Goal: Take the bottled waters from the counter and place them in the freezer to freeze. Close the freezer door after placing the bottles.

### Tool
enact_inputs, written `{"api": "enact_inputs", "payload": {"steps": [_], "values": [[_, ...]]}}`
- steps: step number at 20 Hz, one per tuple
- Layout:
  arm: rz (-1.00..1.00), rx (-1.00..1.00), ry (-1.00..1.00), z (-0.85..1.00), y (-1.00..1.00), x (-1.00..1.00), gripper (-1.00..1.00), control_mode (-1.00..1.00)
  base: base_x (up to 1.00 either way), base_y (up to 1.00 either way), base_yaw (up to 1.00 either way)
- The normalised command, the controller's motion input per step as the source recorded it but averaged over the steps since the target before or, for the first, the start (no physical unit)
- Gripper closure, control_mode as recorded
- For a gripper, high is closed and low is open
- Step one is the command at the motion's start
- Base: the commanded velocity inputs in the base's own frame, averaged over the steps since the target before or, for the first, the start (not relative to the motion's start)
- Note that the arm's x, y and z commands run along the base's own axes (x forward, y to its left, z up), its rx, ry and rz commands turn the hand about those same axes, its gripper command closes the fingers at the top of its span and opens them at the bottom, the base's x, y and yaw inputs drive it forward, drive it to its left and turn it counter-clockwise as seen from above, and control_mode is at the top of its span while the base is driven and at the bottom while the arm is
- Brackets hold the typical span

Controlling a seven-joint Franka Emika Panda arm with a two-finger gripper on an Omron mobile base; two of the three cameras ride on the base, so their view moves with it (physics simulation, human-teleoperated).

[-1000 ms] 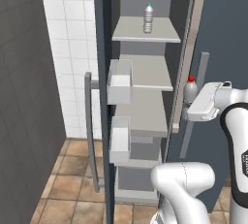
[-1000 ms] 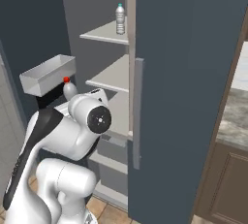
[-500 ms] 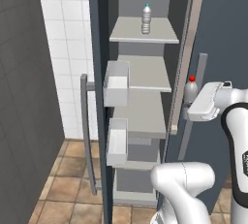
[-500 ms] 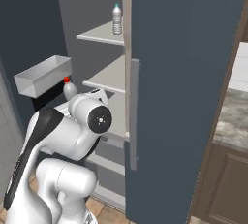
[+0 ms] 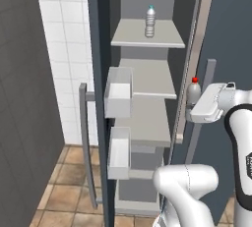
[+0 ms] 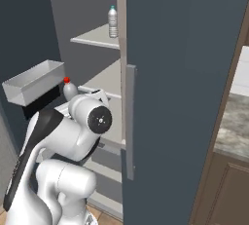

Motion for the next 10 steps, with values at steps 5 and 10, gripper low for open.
{"api": "enact_inputs", "payload": {"steps": [5,10], "values": [[0.00,0.00,0.00,0.00,0.00,0.00,1.00,1.00,0.43,0.00,0.00],[0.00,0.00,0.00,0.00,0.00,0.00,1.00,1.00,0.40,0.01,0.00]]}}
